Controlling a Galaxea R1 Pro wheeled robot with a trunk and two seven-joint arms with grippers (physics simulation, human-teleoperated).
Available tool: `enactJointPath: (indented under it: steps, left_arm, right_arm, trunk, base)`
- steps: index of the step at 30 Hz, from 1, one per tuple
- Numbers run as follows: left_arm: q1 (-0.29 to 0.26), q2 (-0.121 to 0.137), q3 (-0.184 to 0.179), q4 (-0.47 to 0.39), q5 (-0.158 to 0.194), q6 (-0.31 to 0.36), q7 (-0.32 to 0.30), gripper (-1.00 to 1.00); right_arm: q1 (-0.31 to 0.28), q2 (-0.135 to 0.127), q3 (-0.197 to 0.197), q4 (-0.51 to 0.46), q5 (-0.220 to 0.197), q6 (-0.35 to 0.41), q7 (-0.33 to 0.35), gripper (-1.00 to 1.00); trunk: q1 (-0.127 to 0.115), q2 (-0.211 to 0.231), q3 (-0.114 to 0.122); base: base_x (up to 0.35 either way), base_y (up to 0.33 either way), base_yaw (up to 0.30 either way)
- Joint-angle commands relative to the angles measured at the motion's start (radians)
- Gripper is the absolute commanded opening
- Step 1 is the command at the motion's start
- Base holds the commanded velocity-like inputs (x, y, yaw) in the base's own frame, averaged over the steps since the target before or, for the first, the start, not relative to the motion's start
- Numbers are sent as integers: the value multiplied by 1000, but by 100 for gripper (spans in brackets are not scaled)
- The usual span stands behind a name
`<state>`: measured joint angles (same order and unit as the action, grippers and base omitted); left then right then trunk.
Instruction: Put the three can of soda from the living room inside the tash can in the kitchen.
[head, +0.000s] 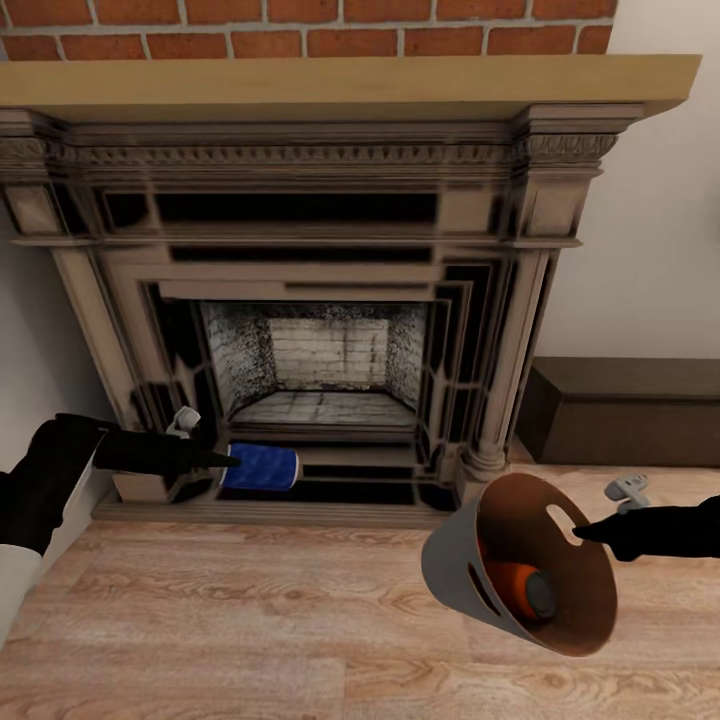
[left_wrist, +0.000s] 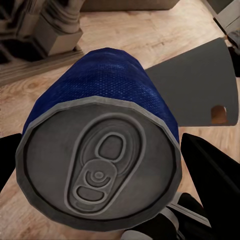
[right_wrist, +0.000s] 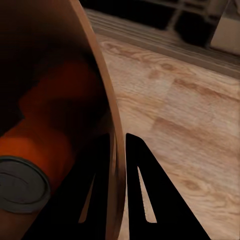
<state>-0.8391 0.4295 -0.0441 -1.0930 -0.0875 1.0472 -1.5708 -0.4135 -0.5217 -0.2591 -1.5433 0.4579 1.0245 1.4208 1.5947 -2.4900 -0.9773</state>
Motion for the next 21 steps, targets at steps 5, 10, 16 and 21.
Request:
enactJointPath:
  steps: [5,10,16,21]
  left_arm:
    - [0,1,-3,-24,4,0,0,-100]
    - [0,-2,-6,-135,8,0,0,-100]
    - [0,-4,-6,-268,10,0,0,-100]
    - [0,-5,-11,-351,15,0,0,-100]
  right_arm:
    - [-2,37,29,22,0,9,-10,-100]
    - [-33,81,83,68,1,11,-83,-100]
    - [-101,105,121,176,2,13,-112,-100]
    - [-180,112,146,292,3,23,-118,-100]
  trunk:
    - [0,0,0]
    - [0,0,0]
    - [0,0,0]
    - [0,0,0]
  base:
    - [0,0,0]
    - [0,0,0]
    - [0,0,0]
    - [0,0,0]
